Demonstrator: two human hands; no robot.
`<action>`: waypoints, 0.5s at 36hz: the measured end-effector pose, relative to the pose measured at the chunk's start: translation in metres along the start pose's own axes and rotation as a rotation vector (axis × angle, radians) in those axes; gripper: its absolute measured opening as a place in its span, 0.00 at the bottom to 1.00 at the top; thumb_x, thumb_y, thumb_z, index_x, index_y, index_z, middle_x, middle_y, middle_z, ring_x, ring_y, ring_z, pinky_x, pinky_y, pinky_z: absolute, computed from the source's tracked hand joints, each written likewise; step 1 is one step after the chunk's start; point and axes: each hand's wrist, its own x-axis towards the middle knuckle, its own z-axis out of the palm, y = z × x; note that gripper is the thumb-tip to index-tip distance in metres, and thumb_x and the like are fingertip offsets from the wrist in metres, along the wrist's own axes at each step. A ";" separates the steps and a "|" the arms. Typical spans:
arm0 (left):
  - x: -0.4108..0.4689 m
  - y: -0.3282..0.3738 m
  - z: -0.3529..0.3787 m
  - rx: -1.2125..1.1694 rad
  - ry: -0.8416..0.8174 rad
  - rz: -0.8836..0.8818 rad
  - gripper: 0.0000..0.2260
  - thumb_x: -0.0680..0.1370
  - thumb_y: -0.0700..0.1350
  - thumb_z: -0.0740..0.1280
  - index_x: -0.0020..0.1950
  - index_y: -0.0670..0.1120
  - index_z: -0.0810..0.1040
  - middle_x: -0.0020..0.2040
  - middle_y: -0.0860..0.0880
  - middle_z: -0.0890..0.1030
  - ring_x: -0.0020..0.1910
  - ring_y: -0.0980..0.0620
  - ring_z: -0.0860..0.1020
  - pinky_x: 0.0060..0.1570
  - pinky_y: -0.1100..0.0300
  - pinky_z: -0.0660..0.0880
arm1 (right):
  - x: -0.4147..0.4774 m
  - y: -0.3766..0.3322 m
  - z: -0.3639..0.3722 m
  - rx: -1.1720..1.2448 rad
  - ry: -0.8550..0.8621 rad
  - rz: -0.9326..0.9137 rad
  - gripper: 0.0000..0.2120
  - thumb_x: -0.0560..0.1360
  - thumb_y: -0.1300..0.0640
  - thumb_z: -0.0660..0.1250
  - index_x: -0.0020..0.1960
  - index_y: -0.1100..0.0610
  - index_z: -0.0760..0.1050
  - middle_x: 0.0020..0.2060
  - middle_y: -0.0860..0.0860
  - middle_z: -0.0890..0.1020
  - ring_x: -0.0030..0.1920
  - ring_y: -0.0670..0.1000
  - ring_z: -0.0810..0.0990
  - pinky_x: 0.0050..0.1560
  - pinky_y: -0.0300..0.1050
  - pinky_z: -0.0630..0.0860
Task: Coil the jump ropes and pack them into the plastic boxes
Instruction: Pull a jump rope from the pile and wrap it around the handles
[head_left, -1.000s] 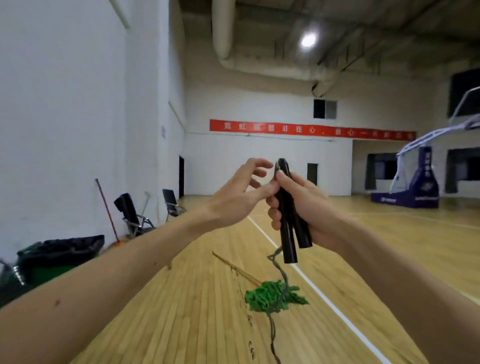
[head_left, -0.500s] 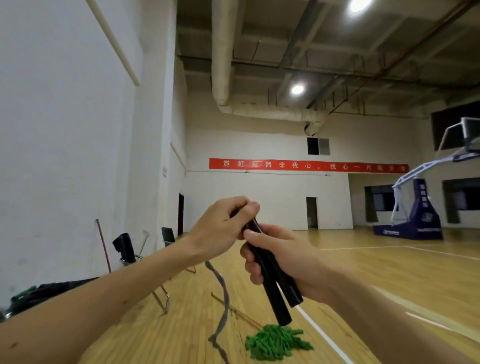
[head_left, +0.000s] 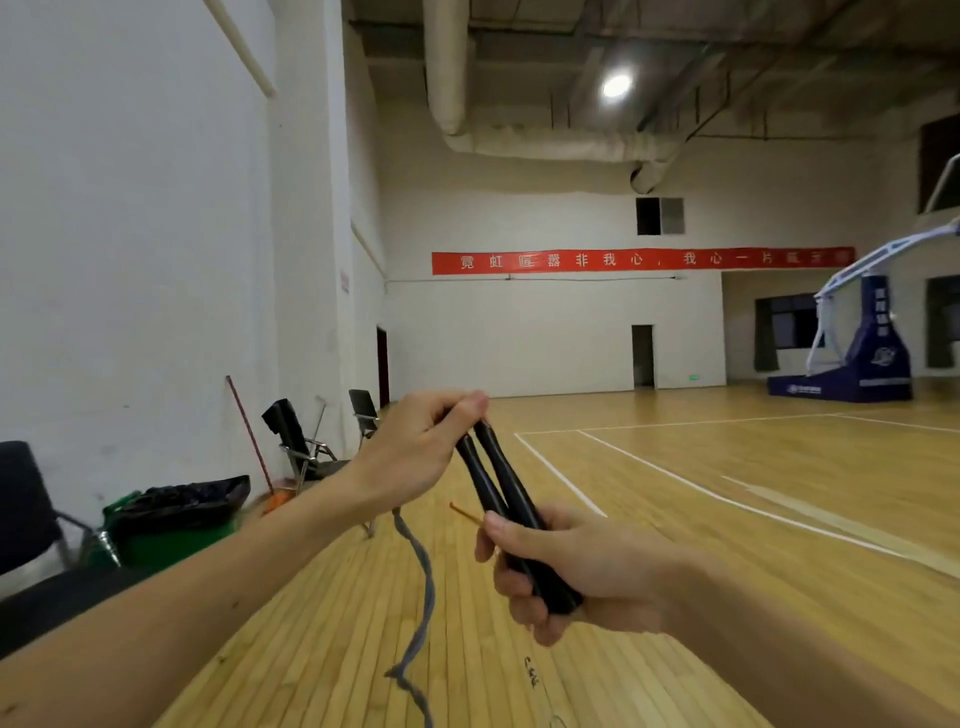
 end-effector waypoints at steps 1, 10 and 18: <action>-0.004 -0.005 0.001 -0.003 0.012 -0.013 0.23 0.84 0.53 0.58 0.35 0.40 0.72 0.27 0.55 0.66 0.25 0.58 0.64 0.30 0.61 0.61 | 0.003 0.004 0.001 0.009 0.011 0.011 0.15 0.80 0.45 0.64 0.53 0.57 0.71 0.31 0.48 0.70 0.30 0.47 0.68 0.30 0.39 0.68; -0.039 -0.043 0.037 -0.276 0.030 -0.393 0.20 0.84 0.56 0.58 0.35 0.47 0.68 0.26 0.53 0.64 0.23 0.54 0.60 0.25 0.61 0.57 | 0.021 0.044 0.005 0.022 0.051 0.075 0.16 0.80 0.45 0.64 0.41 0.53 0.67 0.28 0.46 0.60 0.25 0.44 0.58 0.22 0.34 0.58; -0.077 -0.061 0.074 -0.637 -0.086 -0.508 0.27 0.77 0.71 0.51 0.37 0.48 0.69 0.29 0.50 0.65 0.27 0.53 0.62 0.27 0.61 0.58 | 0.019 0.091 0.000 0.167 -0.020 0.119 0.17 0.75 0.45 0.72 0.38 0.51 0.68 0.28 0.46 0.58 0.23 0.43 0.56 0.21 0.34 0.56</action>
